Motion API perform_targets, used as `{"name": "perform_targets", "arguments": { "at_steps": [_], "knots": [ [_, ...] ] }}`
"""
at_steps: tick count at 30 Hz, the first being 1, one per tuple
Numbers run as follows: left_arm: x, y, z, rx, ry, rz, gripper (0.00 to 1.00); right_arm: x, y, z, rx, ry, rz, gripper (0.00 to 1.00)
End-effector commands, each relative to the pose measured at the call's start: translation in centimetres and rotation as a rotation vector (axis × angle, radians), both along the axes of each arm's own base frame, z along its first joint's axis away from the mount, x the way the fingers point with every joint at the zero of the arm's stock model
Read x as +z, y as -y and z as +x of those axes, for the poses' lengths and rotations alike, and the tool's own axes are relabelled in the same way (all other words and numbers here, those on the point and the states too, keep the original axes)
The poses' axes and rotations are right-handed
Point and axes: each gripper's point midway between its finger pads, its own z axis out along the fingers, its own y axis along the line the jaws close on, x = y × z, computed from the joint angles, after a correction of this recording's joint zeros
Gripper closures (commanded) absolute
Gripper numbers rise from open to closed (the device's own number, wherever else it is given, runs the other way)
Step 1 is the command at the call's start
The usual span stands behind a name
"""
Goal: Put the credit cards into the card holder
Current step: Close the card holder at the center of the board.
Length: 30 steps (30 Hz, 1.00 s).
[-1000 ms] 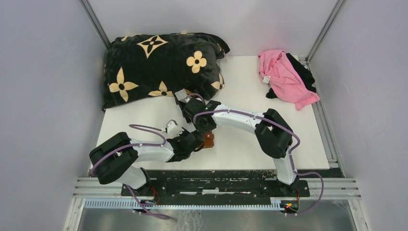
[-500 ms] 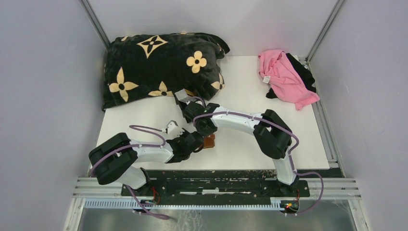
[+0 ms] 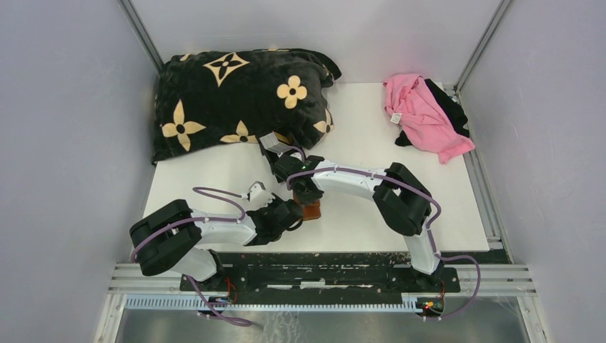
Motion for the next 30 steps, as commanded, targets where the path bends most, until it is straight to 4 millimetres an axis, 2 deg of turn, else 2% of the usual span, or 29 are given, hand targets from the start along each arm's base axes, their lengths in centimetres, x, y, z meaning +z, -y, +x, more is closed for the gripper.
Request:
{"name": "perform_targets", "arguments": {
  "at_steps": [1,30],
  "knots": [
    [-4.5,-3.3,-4.4,-0.101,-0.188,0.184,0.76,0.5,-0.4,0.7,-0.012,0.039,-0.009,0.69],
    [-5.3,-3.2,-4.9,-0.110,-0.201,0.182,0.76,0.1,-2.1,0.4,0.006,0.049,0.000,0.74]
  ]
}}
